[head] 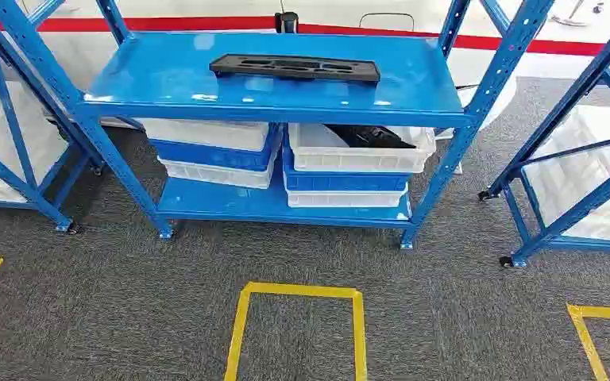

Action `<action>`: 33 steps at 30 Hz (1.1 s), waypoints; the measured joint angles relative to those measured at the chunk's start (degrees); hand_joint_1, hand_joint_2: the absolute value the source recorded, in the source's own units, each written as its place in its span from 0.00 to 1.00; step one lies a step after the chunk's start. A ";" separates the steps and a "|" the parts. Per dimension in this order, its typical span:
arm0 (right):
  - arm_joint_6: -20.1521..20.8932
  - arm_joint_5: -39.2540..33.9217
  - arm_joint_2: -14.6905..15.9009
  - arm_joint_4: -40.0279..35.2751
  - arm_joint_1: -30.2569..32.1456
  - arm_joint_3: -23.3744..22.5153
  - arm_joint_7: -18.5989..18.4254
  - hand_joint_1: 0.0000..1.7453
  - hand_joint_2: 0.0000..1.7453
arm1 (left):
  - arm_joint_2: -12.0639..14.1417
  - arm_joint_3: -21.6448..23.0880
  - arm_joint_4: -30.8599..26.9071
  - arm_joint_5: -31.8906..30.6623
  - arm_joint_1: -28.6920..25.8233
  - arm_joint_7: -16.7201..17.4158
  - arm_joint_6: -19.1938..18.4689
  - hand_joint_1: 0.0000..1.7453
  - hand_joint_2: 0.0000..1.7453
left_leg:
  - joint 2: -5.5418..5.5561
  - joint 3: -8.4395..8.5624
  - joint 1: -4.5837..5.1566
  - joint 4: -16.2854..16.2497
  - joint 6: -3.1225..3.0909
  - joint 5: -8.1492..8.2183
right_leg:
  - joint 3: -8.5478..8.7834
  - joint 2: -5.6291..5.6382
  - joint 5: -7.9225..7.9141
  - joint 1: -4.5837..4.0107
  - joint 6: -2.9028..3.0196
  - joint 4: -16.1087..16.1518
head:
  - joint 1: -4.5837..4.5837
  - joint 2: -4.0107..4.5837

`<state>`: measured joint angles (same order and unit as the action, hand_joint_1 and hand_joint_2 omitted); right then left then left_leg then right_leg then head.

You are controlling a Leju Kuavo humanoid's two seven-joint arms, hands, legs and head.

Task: Take the parts from the cabinet and place them on the table.

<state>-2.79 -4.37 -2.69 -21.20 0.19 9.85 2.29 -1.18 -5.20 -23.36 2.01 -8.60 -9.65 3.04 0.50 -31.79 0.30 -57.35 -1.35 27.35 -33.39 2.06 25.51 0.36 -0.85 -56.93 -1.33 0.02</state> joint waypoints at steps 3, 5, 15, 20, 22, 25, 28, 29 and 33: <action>-1.01 -1.81 -0.81 0.55 -2.87 3.54 1.00 0.00 1.00 | -0.66 -2.12 -0.63 0.35 -0.15 -3.52 1.09 0.00 1.00 | 0.00 0.00 0.00 0.00 0.00 0.00 | 0.01 0.00 0.00 0.00 0.00 -0.01 | 0.00 0.00; -1.71 -2.95 -1.36 0.92 -4.66 5.77 1.62 0.00 1.00 | -1.05 -3.52 -1.07 0.48 -0.24 -5.65 1.77 0.00 1.00 | 0.00 -0.01 0.00 0.00 0.00 0.00 | 0.00 0.00 0.00 0.00 0.00 -0.01 | 0.00 0.00; -5.53 -8.14 -4.33 3.39 -14.31 17.30 5.38 0.00 1.00 | -3.10 -11.81 -4.33 0.85 -0.67 -16.32 5.12 0.00 1.00 | 0.01 -0.03 0.00 -0.01 0.00 -0.01 | -0.01 0.00 -0.01 0.00 0.00 -0.02 | 0.00 0.00; -8.88 -8.75 -6.69 4.44 -19.58 23.59 7.78 0.00 1.00 | -3.37 -15.98 -5.01 0.20 -0.50 -20.71 6.52 0.00 0.00 | 0.00 0.04 -0.10 -0.01 0.05 -0.08 | -0.01 0.01 -0.03 0.00 0.01 -0.04 | 0.02 0.00; -10.40 -8.40 -7.73 4.68 -21.57 25.94 8.87 0.00 1.00 | -3.41 -17.33 -5.03 -0.15 -0.42 -22.23 7.02 0.00 0.00 | 0.00 0.04 -0.13 -0.01 0.08 -0.10 | -0.02 0.01 -0.03 -0.02 0.01 -0.04 | 0.00 0.00; -12.86 -7.85 -9.10 4.90 -24.52 28.93 11.31 0.00 1.00 | -3.41 -18.78 -5.01 -0.50 -0.04 -24.03 7.28 0.00 0.00 | 0.01 0.04 -0.15 -0.02 0.09 -0.10 | -0.02 0.00 -0.03 -0.02 0.02 -0.04 | 0.00 0.00; -15.76 -7.33 -10.53 4.90 -27.43 30.71 14.96 0.00 1.00 | -3.39 -19.54 -4.46 -0.98 0.79 -25.36 7.28 0.00 0.00 | 0.00 -0.01 -0.16 -0.02 0.12 -0.13 | -0.03 -0.01 -0.05 -0.01 0.03 -0.07 | 0.00 0.00; -16.82 -7.02 -11.08 4.88 -28.69 31.26 16.40 0.00 1.00 | -3.39 -19.78 -4.20 -1.11 1.08 -25.76 7.26 0.00 0.00 | 0.00 -0.01 -0.20 -0.02 0.15 -0.16 | -0.01 0.00 -0.06 -0.01 0.04 -0.07 | 0.02 0.00; -20.66 -5.79 -13.18 3.93 -34.45 32.99 21.56 0.00 1.00 | -3.41 -19.98 -3.13 -1.59 2.38 -27.13 7.10 0.00 0.00 | -0.03 0.06 -0.26 -0.04 0.20 -0.21 | -0.03 0.00 -0.09 -0.01 0.07 -0.07 | 0.02 0.00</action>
<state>-23.46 -10.16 -15.87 -17.27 -34.26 42.84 23.85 -4.59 -25.18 -26.49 0.42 -6.21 -36.79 10.14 0.48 -31.74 0.04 -57.39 -1.15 27.15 -33.42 2.06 25.42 0.35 -0.78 -57.00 -1.31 0.02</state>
